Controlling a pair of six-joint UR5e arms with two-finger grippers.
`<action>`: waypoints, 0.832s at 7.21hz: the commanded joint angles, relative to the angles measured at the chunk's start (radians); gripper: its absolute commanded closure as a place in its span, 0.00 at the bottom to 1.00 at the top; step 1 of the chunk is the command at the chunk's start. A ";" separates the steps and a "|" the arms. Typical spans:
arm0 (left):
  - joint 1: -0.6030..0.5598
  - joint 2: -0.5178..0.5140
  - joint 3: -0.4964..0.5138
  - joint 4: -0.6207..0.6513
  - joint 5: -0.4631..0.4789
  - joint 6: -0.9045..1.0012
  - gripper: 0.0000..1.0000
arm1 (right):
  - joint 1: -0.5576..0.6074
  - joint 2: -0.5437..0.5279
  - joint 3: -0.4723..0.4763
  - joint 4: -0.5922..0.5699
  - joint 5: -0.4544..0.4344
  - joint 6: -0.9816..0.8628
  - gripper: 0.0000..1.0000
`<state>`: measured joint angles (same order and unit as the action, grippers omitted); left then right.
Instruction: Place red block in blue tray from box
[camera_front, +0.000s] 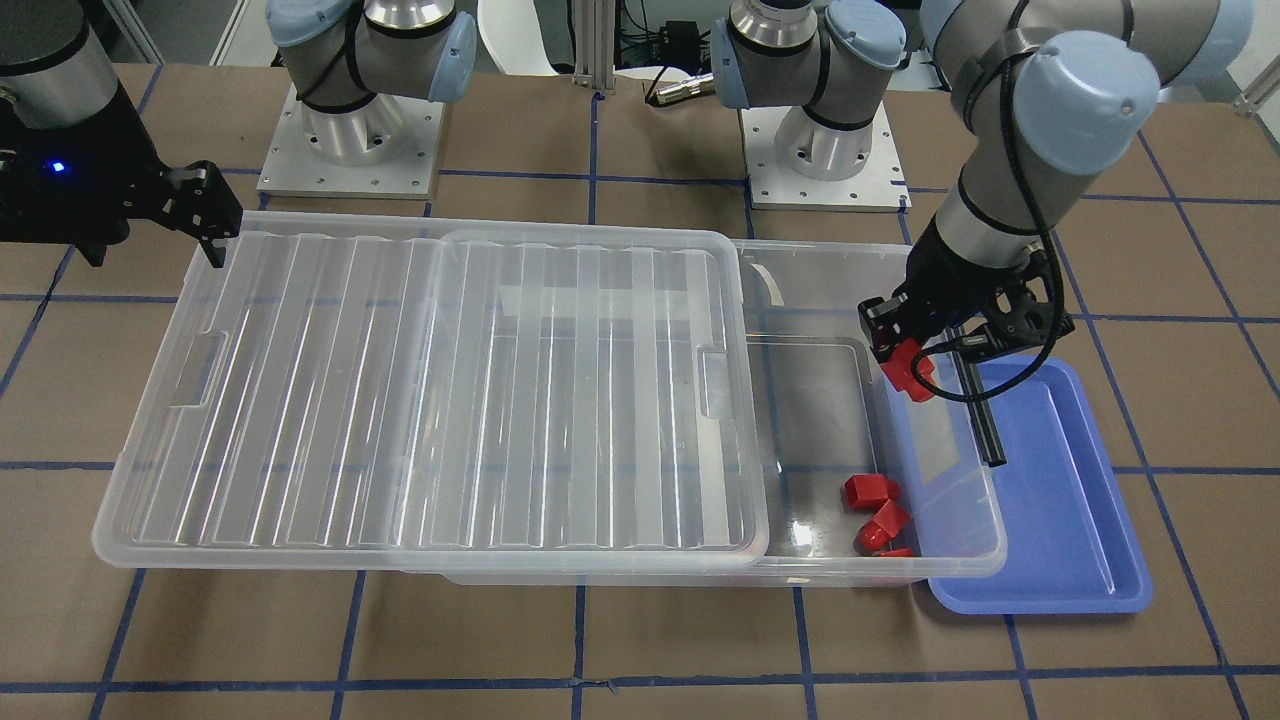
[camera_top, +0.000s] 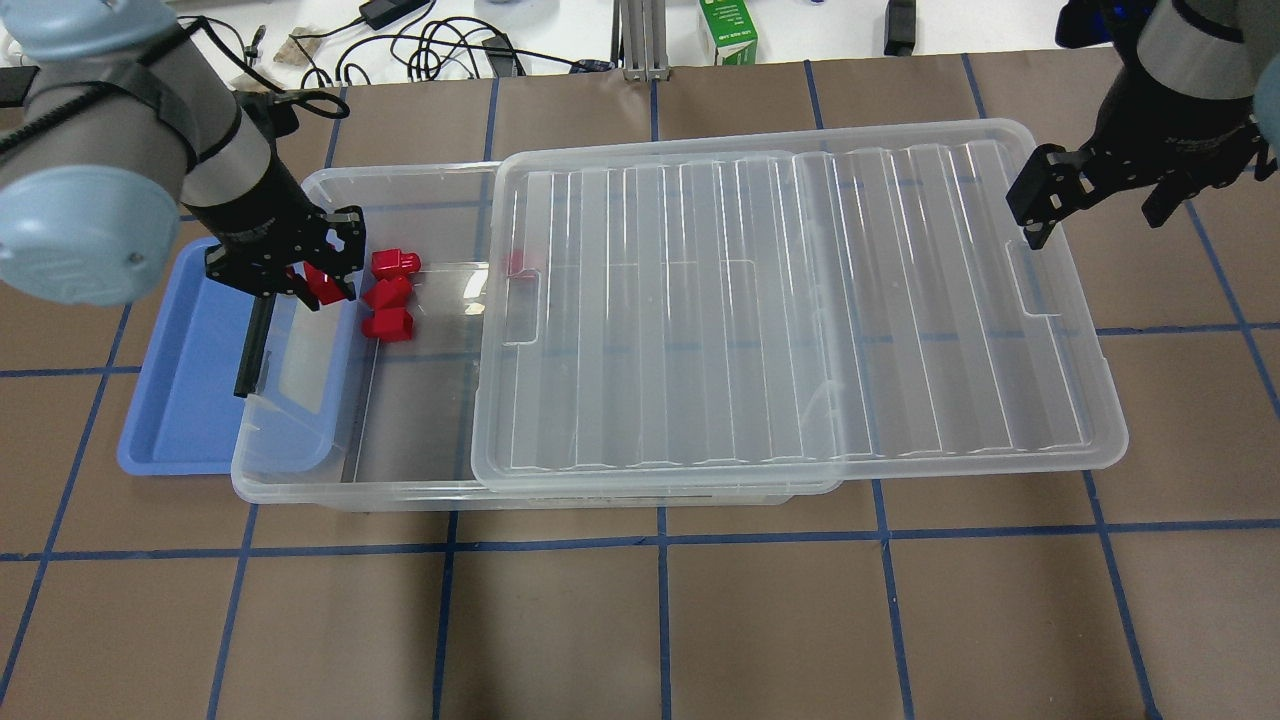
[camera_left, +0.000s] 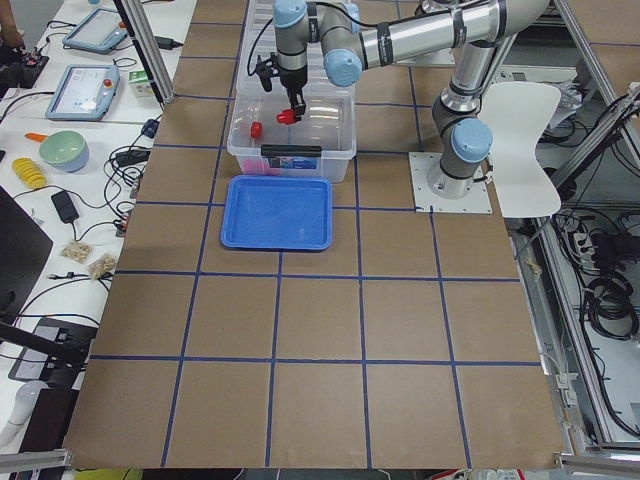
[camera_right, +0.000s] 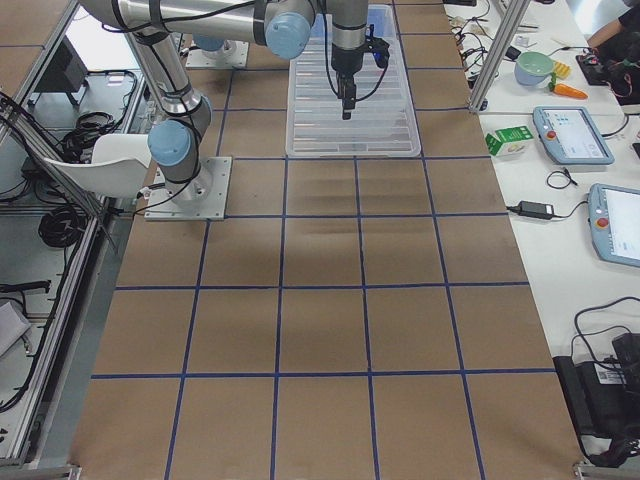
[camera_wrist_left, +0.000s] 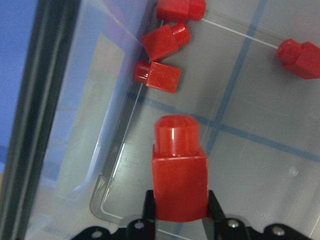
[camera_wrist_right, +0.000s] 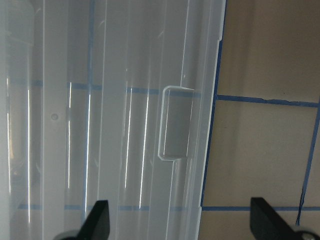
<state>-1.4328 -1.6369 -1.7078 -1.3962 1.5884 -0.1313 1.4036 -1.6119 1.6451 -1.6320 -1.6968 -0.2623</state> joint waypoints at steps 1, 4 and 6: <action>0.133 -0.017 0.056 -0.069 0.054 0.193 1.00 | -0.002 0.001 0.001 0.000 0.000 -0.002 0.00; 0.335 -0.090 0.033 -0.005 0.048 0.619 1.00 | -0.096 0.012 0.005 -0.008 0.014 -0.086 0.00; 0.371 -0.208 -0.094 0.267 0.032 0.760 1.00 | -0.107 0.097 -0.010 -0.096 0.014 -0.115 0.00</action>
<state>-1.0880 -1.7773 -1.7277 -1.2874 1.6327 0.5404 1.3078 -1.5606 1.6387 -1.6730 -1.6840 -0.3522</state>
